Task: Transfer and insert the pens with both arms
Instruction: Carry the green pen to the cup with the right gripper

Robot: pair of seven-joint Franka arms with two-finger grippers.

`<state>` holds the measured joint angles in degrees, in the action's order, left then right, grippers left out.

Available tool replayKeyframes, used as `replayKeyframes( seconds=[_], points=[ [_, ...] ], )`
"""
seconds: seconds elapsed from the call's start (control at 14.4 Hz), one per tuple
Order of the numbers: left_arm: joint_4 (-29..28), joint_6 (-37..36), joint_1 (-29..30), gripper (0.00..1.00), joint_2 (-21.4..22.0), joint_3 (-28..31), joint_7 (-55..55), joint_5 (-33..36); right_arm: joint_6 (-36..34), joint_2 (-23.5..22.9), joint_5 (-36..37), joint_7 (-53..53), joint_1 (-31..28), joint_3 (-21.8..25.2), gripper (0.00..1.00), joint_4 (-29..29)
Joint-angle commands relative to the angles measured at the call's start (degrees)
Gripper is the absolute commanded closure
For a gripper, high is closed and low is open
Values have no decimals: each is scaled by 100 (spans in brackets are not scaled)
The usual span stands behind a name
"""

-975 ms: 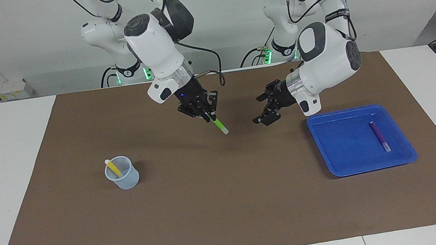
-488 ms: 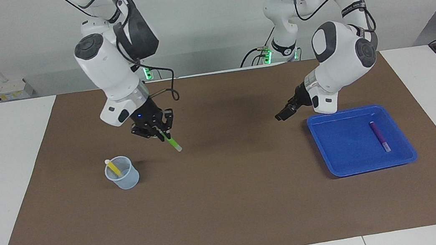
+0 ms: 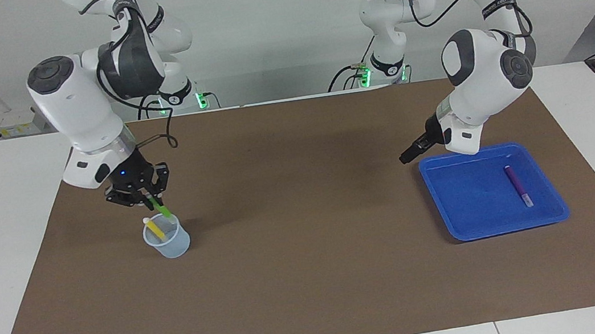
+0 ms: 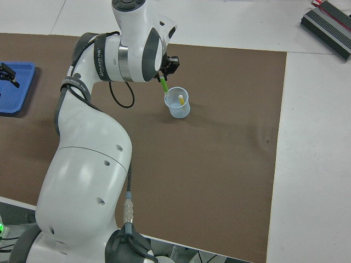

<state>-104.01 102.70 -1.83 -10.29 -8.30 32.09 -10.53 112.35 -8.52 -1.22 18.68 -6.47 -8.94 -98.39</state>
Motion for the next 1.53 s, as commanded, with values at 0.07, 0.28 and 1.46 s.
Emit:
replayKeyframes(
  seconds=[0.07, 0.28, 1.46],
  points=[
    [-207, 581, 85, 1, 151, -5, -1068, 875, 24, 114, 105, 276, -292, -90, 100, -320],
    [-374, 1418, 464, 2, 115, -5, -2162, 904, 286, 123, 105, 206, -293, -90, 100, -522],
    [995, 1991, 1545, 11, -1483, -14, -3875, 1607, 745, 96, 96, -541, -153, -99, 0, -980]
  ],
)
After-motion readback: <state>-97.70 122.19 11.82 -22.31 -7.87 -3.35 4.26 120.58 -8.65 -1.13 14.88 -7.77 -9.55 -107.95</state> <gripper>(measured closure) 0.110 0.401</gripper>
